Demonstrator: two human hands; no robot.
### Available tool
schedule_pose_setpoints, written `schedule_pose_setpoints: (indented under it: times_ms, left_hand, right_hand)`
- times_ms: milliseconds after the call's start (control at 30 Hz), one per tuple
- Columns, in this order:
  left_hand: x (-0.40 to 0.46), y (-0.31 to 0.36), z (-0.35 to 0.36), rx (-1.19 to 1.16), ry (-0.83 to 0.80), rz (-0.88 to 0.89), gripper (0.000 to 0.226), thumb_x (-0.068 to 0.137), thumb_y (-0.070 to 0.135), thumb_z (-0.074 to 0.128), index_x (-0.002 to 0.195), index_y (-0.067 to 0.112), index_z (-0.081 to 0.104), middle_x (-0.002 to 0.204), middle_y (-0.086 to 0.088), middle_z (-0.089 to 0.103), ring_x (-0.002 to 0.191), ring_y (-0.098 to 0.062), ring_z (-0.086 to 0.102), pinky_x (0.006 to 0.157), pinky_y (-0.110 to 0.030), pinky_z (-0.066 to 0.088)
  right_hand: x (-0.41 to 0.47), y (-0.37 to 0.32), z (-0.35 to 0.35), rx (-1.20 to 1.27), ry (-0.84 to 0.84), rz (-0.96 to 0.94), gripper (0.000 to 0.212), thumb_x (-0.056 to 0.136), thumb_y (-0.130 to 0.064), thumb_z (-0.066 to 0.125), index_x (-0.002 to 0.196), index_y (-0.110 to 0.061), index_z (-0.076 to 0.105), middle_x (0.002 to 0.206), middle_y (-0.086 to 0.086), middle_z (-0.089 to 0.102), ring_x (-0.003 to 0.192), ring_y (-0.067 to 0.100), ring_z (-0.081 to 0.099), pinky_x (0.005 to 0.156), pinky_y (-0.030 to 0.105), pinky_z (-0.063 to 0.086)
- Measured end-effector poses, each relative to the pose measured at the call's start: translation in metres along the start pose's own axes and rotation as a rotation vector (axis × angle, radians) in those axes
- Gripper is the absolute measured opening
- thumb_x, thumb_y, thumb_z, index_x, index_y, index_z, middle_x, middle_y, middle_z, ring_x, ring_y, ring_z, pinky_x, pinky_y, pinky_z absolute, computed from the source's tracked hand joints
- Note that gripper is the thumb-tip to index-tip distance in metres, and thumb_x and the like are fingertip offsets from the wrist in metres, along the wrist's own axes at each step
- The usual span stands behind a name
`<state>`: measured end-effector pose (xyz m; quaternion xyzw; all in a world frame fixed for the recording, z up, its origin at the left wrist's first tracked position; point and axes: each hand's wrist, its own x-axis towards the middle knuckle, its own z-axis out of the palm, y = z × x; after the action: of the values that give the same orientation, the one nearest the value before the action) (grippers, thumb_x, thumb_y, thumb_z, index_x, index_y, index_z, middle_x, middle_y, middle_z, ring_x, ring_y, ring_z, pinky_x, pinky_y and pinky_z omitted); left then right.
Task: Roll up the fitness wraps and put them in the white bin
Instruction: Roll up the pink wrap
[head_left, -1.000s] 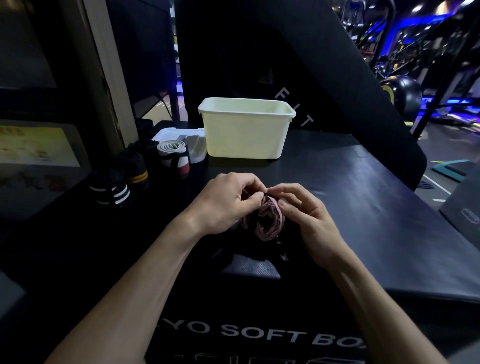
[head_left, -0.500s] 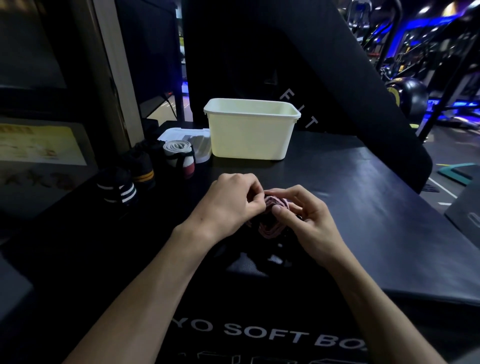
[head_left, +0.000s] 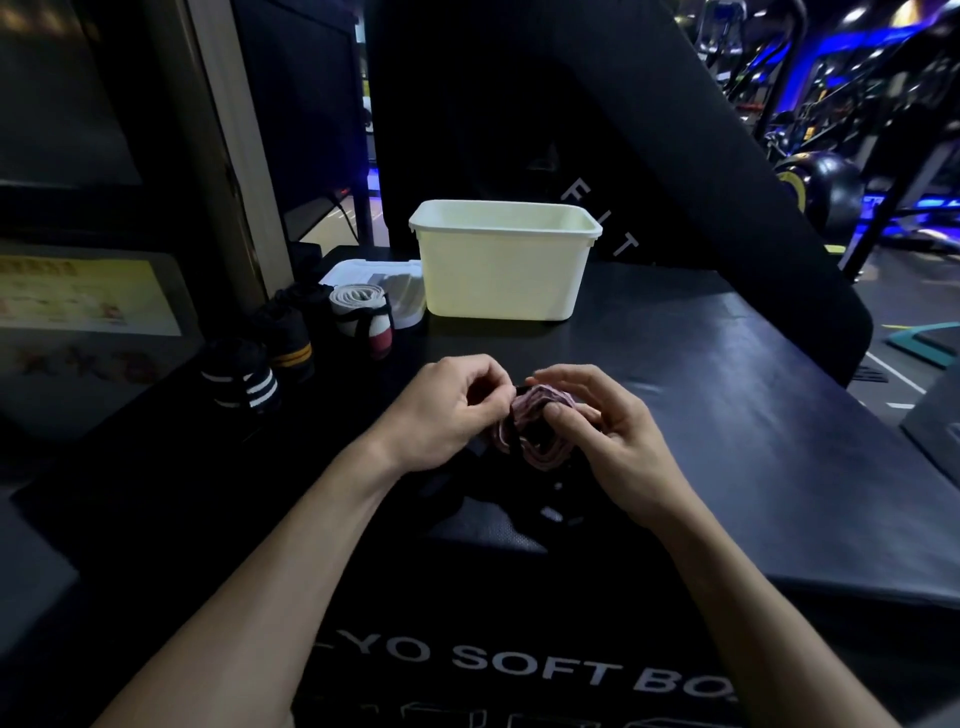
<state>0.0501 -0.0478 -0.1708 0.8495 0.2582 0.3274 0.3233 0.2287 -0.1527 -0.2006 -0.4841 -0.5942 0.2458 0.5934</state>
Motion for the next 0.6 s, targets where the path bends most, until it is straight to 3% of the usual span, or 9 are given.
schedule_pose_setpoints:
  times_ms: [67,167,267,433,600]
  left_hand:
    - [0.0,-0.003,0.006,-0.062,0.007,0.005,0.012,0.096,0.022,0.064,0.085,0.017,0.065,0.074,0.001,0.069,0.067,-0.011,0.064,0.07,-0.038,0.055]
    - [-0.004,-0.001,0.015,-0.129,0.128,0.0,0.013,0.096,0.028,0.071,0.089,0.019,0.067,0.076,0.004,0.071,0.069,-0.011,0.068,0.07,-0.032,0.057]
    - [-0.013,0.006,0.019,-0.05,0.249,0.041,0.013,0.094,0.027,0.075,0.089,0.018,0.066,0.077,0.007,0.07,0.069,-0.007,0.067,0.067,-0.022,0.054]
    - [-0.024,0.007,0.023,0.051,0.319,0.125,0.023,0.082,0.03,0.086,0.08,0.02,0.066,0.082,0.007,0.066,0.074,-0.01,0.068,0.067,-0.029,0.059]
    - [-0.025,0.015,0.03,0.144,0.41,0.086,0.019,0.079,0.028,0.086,0.077,0.019,0.069,0.079,0.007,0.067,0.069,-0.009,0.067,0.064,-0.034,0.059]
  right_hand:
    - [0.0,-0.002,0.0,0.012,-0.005,0.02,0.024,0.099,-0.006,0.062,0.122,-0.011,0.067,0.113,0.008,0.073,0.102,0.019,0.07,0.092,0.031,0.056]
    - [0.0,-0.004,0.0,0.031,0.031,0.034,0.021,0.1,-0.005,0.06,0.119,-0.008,0.068,0.108,0.01,0.074,0.093,0.016,0.07,0.086,0.032,0.056]
    - [0.001,-0.005,0.001,0.033,0.056,0.04,0.02,0.1,-0.005,0.06,0.117,-0.009,0.069,0.106,0.009,0.074,0.091,0.014,0.07,0.084,0.03,0.057]
    - [0.002,-0.006,0.002,0.055,0.074,0.055,0.019,0.1,-0.004,0.06,0.117,-0.008,0.069,0.105,0.01,0.075,0.091,0.012,0.072,0.082,0.025,0.057]
    - [0.001,-0.007,0.006,0.062,0.105,0.059,0.017,0.099,-0.004,0.062,0.114,-0.007,0.069,0.101,0.004,0.076,0.087,0.008,0.071,0.079,0.022,0.057]
